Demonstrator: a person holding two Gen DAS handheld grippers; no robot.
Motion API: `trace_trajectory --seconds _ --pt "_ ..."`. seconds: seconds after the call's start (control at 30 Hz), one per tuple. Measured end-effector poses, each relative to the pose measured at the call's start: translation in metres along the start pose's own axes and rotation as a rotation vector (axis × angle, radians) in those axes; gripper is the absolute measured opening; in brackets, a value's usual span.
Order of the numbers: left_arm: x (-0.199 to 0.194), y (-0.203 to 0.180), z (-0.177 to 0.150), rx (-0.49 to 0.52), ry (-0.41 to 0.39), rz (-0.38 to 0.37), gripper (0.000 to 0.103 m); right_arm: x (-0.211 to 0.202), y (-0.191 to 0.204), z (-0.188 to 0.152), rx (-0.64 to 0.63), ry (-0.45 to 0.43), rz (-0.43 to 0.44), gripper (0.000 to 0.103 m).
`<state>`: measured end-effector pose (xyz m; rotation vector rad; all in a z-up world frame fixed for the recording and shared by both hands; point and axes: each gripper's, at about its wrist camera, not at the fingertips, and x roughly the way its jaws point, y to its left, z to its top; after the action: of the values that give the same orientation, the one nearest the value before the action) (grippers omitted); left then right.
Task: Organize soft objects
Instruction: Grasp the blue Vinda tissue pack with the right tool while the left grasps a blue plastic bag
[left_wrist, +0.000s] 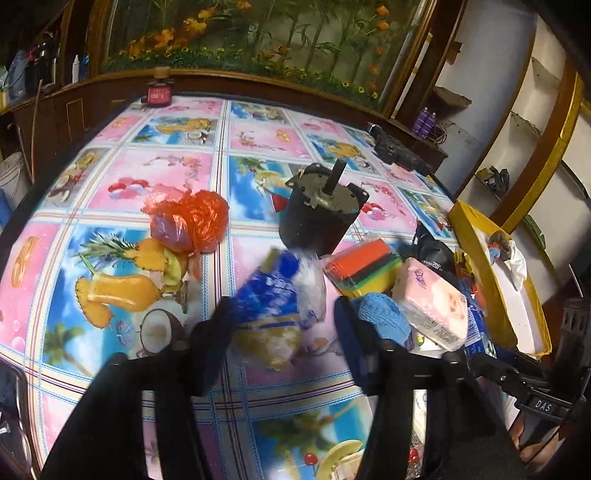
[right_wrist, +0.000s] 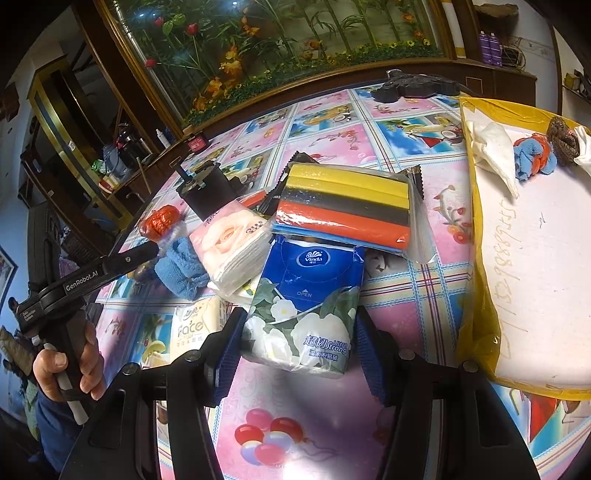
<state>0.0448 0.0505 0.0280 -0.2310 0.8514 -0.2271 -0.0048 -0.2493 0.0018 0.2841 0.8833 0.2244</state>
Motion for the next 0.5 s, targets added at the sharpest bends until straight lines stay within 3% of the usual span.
trace_trajectory --seconds 0.33,0.37,0.4,0.5 --pt "0.02 0.0 0.002 0.009 0.025 0.064 0.056 -0.003 0.001 -0.003 -0.013 -0.014 0.016 0.056" --pt "0.022 0.0 0.003 0.009 0.025 0.076 0.051 -0.003 0.001 -0.003 -0.013 -0.015 0.017 0.056" --pt "0.026 0.0 0.002 0.014 0.032 0.091 0.032 -0.003 0.001 -0.003 -0.013 -0.016 0.019 0.056" --pt "0.028 0.002 0.001 0.017 0.019 0.114 0.026 -0.004 0.001 -0.004 -0.014 -0.019 0.023 0.056"
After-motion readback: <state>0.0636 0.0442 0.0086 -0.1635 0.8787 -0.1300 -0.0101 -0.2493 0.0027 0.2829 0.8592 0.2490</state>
